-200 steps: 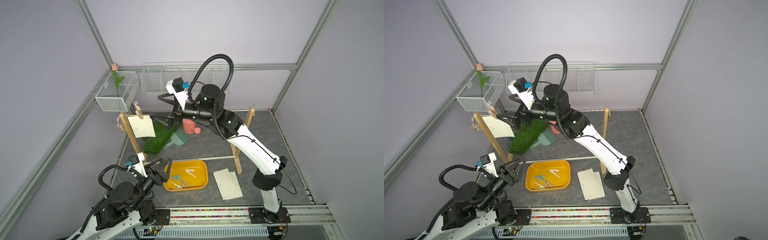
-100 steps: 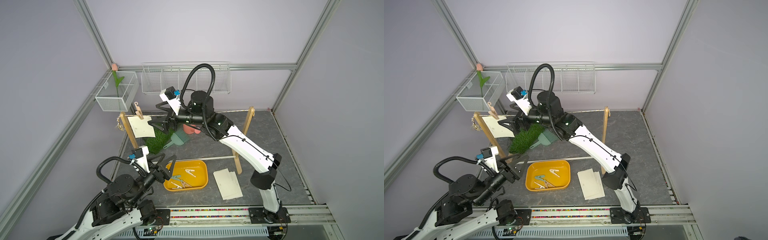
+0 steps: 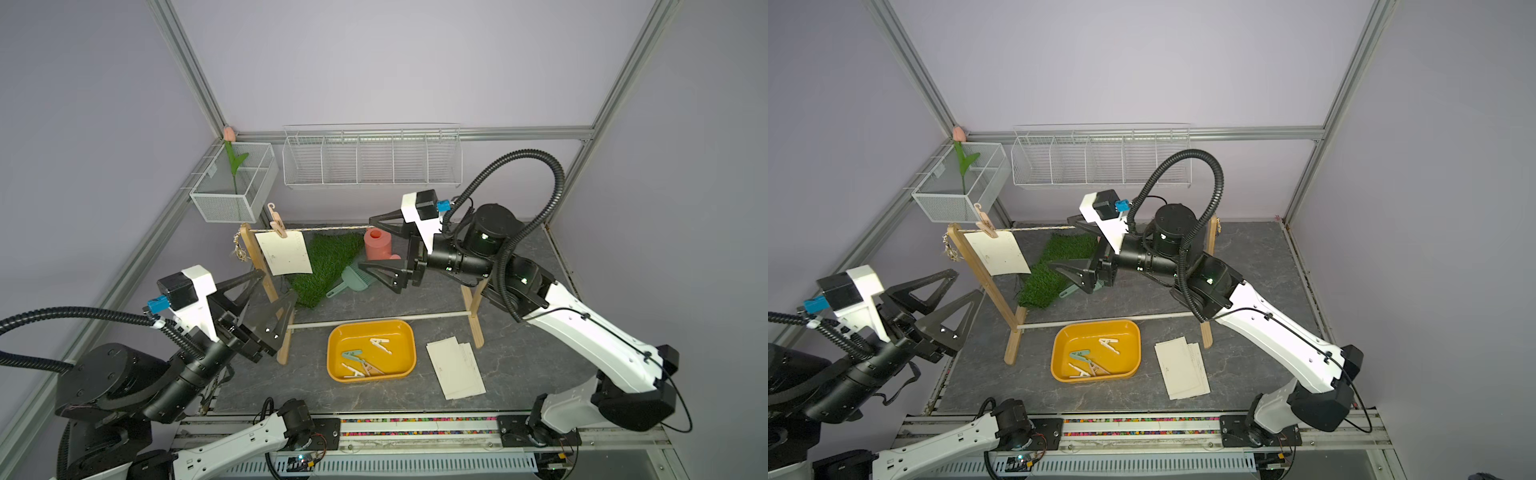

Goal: Remove the postcards from the strings
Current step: Move the clothesline to the center of the board.

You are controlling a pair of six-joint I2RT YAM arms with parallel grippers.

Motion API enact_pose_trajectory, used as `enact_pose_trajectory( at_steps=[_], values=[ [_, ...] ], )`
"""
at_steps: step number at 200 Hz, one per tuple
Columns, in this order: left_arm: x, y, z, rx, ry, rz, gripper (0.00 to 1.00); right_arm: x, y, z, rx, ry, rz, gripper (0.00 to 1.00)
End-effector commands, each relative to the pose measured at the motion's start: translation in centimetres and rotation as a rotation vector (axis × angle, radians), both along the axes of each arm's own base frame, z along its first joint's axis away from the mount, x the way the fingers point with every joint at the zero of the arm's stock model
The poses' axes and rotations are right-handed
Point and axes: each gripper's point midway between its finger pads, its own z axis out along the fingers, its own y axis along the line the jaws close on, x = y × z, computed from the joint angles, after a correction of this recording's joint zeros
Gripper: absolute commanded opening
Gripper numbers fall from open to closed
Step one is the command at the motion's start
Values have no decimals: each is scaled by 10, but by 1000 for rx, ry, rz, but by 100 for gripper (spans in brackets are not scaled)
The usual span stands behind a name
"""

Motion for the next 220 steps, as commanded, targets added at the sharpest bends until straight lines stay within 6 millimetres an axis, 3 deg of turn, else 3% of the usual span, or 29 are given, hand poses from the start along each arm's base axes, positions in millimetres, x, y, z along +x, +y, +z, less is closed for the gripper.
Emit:
enact_pose_trajectory(
  at_steps=[1, 44, 71, 107, 139, 159, 188, 220],
  values=[
    [8, 3, -10, 120, -13, 64, 86, 3, -11, -31, -45, 5, -52, 98],
    [15, -8, -12, 113, -21, 72, 87, 1, -16, -144, -262, 139, -58, 100],
    [19, -24, -15, 135, -15, 39, 88, 23, -14, -198, -323, 241, -115, 100],
    [19, -41, -17, 141, -6, -12, 88, 71, -5, -229, -316, 366, -151, 98],
    [19, -50, -28, 131, 13, -39, 88, 114, -12, -260, -292, 500, -175, 98],
    [20, -53, -34, 129, 19, -43, 89, 142, -29, -279, -256, 595, -201, 97],
    [20, -55, -37, 132, 20, -47, 89, 175, -71, -293, -180, 695, -276, 96],
    [20, -55, -37, 135, 18, -47, 89, 191, -114, -298, -146, 734, -363, 96]
  ],
)
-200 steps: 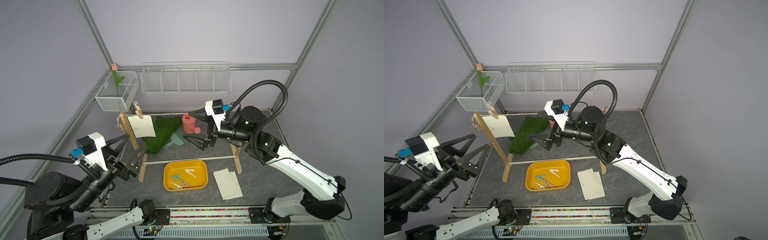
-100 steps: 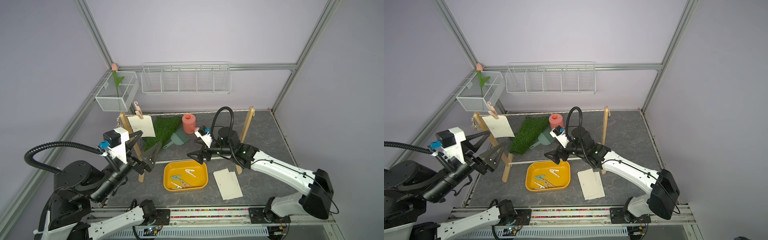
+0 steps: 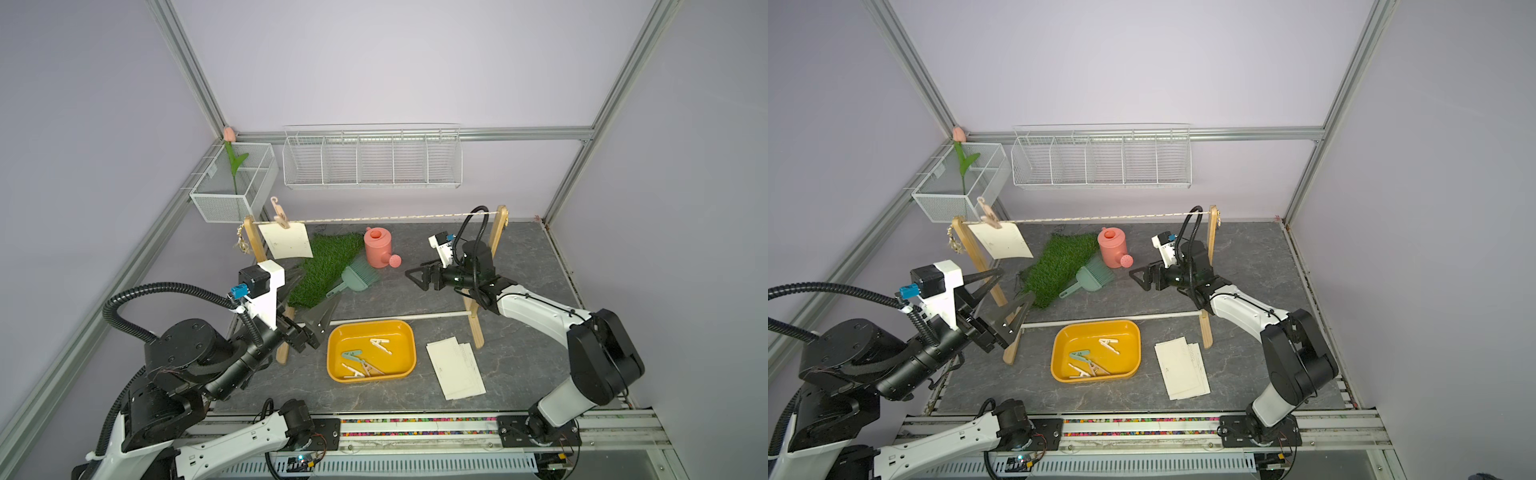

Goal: Remove the postcards from the strings
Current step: Move the clothesline to the center of the board, then pinch the postcard on the clothesline.

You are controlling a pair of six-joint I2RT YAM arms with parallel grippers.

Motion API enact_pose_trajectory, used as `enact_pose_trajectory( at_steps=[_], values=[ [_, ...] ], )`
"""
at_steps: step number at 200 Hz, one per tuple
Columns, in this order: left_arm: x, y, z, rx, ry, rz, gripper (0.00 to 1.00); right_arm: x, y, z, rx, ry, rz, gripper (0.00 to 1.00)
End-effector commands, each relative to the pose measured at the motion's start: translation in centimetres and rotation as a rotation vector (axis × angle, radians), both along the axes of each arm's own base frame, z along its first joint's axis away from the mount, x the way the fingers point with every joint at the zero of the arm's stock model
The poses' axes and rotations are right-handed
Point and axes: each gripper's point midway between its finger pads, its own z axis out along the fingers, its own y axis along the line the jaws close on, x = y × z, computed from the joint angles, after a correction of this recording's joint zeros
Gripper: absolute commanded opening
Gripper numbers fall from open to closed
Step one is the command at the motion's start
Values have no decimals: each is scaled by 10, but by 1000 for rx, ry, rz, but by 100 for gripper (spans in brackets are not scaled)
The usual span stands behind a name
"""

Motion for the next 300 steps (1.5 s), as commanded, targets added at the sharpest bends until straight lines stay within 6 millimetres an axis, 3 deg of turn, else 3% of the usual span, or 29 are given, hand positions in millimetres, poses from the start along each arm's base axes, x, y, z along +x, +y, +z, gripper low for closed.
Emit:
enact_pose_trajectory(
  at_steps=[1, 58, 68, 117, 174, 186, 206, 229, 244, 270, 300],
  values=[
    [-3, 2, 3, -19, -6, -11, 89, 0, -18, 20, 73, -15, -18, 96],
    [-2, 5, 1, -23, -1, 4, 89, -4, -82, 15, -19, -6, -121, 97],
    [-2, 7, 1, -21, -4, 7, 89, -9, -98, 5, -30, 21, -143, 97],
    [-6, 20, 10, -24, -37, 28, 89, -23, -150, 23, -83, -10, -245, 98],
    [2, 2, 8, 74, -43, 16, 90, -25, -184, 39, -81, -45, -349, 100],
    [3, -5, 7, 103, -42, 3, 91, -27, -175, 43, -50, -49, -295, 100],
    [6, -18, 9, 140, -40, -23, 91, -43, -139, 50, 28, -50, -99, 99],
    [10, -42, 2, 177, -17, -75, 91, -80, -83, 47, 5, -59, 143, 98],
    [10, -53, -4, 182, 11, -104, 91, -105, -59, 40, -12, -51, 257, 99],
    [9, -63, -19, 119, 97, -132, 90, -136, -34, 44, -26, -53, 382, 100],
    [8, -55, -46, -88, 258, -99, 89, -181, -7, 26, -76, -2, 553, 100]
  ],
)
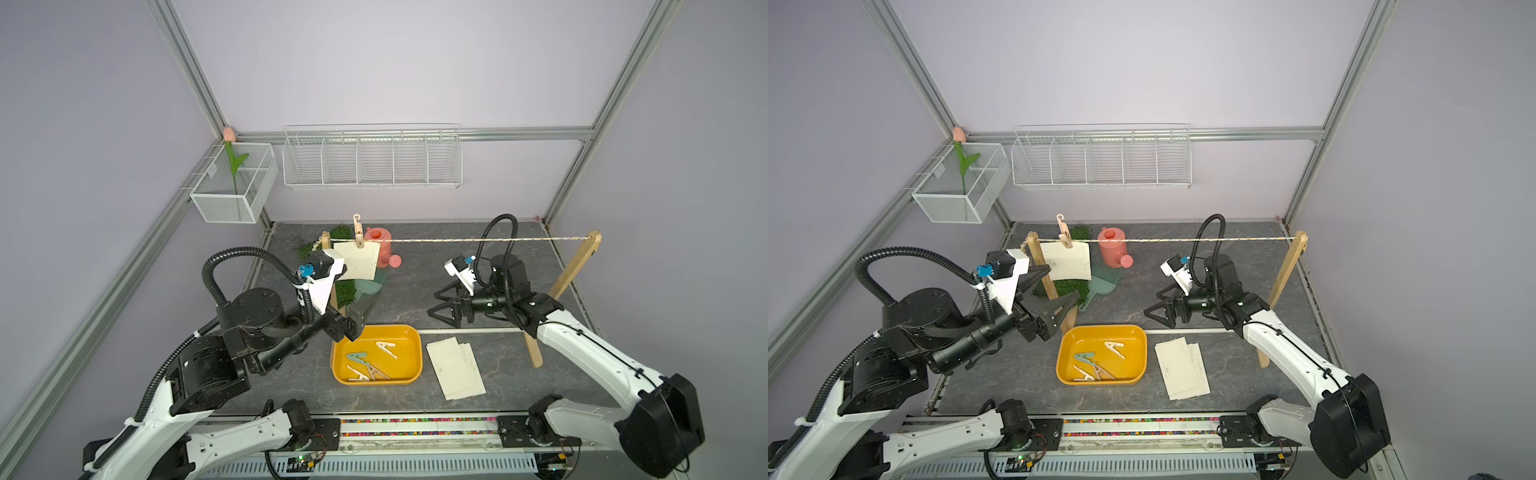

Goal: Remove the postcards from the strings
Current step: Pinch the postcard on the clothesline.

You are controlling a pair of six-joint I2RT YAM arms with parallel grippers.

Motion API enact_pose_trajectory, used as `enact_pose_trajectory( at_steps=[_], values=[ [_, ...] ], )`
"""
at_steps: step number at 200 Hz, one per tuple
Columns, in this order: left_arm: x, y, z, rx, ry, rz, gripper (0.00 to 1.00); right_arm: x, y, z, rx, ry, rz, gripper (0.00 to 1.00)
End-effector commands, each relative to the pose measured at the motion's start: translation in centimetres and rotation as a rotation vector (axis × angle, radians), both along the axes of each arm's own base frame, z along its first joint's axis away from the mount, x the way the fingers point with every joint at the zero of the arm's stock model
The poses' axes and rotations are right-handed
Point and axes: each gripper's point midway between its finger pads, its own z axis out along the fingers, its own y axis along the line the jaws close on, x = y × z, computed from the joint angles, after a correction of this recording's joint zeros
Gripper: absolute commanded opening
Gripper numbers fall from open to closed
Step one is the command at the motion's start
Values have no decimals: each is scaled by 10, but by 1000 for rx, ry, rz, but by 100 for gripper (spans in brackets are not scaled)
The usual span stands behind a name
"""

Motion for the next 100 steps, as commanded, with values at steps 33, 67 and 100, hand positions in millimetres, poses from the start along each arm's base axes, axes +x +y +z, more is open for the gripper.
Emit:
enact_pose_trajectory(
  at_steps=[33, 67, 100],
  values=[
    [-13, 19, -45, -406, 343, 48, 89, -84, 31, -24, -135, 33, 312, 100],
    [-12, 21, -76, -537, 464, 72, 89, -129, 36, -29, -197, 56, 470, 99],
    [0, 10, -96, -658, 506, 96, 93, -174, 39, -23, -273, 23, 602, 96]
  ],
)
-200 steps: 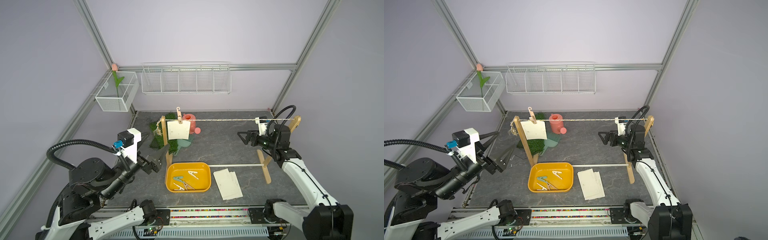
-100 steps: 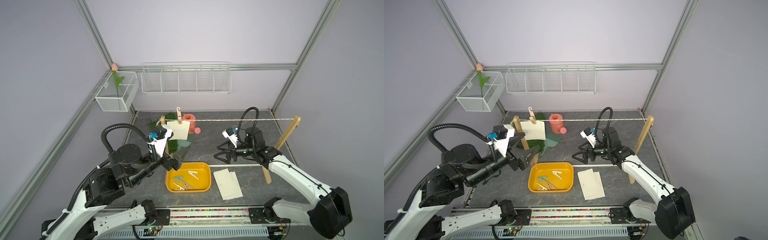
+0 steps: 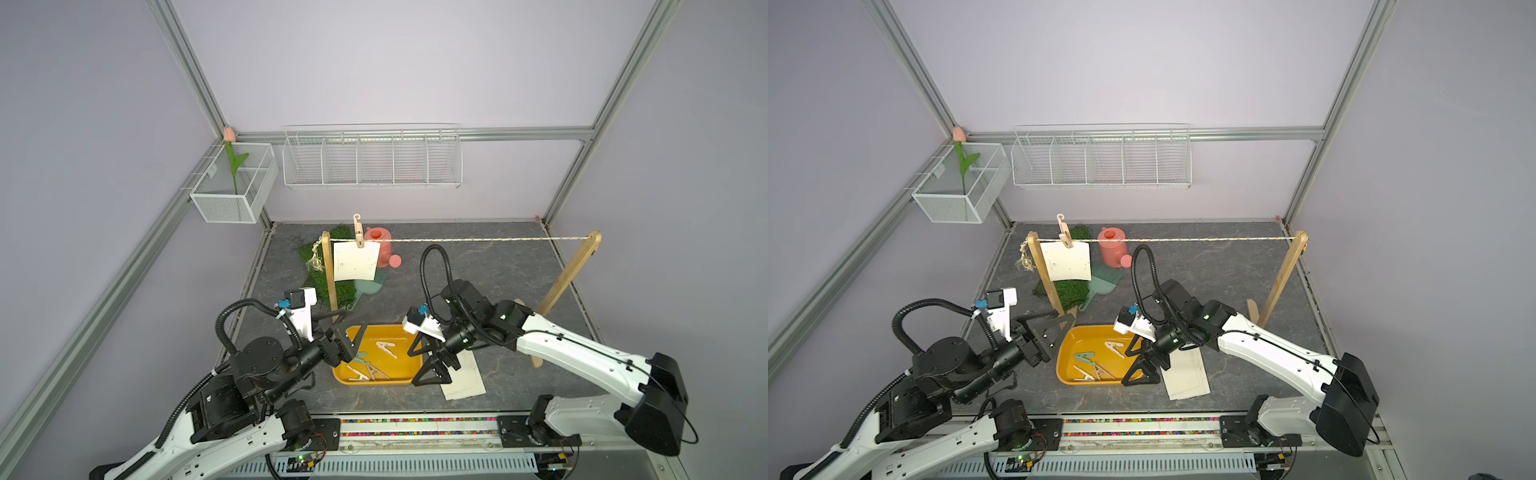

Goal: Remove the postcards from the strings
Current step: Pinch the postcard on the clothesline.

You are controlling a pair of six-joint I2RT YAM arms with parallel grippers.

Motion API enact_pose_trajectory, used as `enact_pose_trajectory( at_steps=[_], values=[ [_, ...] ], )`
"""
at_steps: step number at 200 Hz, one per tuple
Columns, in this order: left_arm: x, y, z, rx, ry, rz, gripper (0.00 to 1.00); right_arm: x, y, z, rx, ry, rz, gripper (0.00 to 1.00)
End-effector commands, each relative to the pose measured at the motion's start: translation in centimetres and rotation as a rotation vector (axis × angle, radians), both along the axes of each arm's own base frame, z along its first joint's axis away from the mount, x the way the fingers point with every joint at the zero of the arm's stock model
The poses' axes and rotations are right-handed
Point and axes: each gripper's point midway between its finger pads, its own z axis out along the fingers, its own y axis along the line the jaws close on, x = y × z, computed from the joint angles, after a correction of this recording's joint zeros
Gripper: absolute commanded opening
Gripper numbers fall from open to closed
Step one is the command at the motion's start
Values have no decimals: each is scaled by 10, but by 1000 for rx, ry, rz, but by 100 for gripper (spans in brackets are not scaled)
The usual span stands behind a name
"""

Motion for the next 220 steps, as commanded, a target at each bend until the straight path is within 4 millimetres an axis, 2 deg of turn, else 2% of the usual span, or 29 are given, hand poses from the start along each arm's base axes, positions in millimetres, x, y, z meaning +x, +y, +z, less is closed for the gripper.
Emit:
enact_pose_trajectory(
  at_steps=[1, 15, 29, 57, 89, 122, 145, 166, 193, 220],
  values=[
    [9, -6, 2, -192, 69, 40, 93, -29, -8, 5, -60, -37, 98, 96],
    [14, -12, -1, -270, 68, 45, 96, -35, -10, 31, -30, -115, 101, 97],
    [20, -14, -5, -335, 81, 66, 98, -32, -14, 68, 49, -214, 59, 100],
    [33, -15, -14, -444, 109, 104, 100, -18, -30, 149, 262, -444, -89, 91],
    [42, -5, -15, -553, 68, 167, 100, 13, -46, 228, 447, -676, -323, 89],
    [50, 5, -18, -607, 9, 234, 100, 51, -35, 296, 588, -750, -508, 89],
    [55, 9, -17, -622, -47, 271, 100, 85, -18, 321, 627, -721, -583, 89],
    [58, 11, -10, -614, -107, 293, 100, 104, 1, 333, 650, -654, -553, 89],
    [65, 10, 2, -605, -162, 290, 100, 121, 24, 335, 632, -624, -522, 89],
    [72, 12, 13, -579, -207, 318, 100, 136, 38, 330, 607, -615, -524, 89]
  ],
)
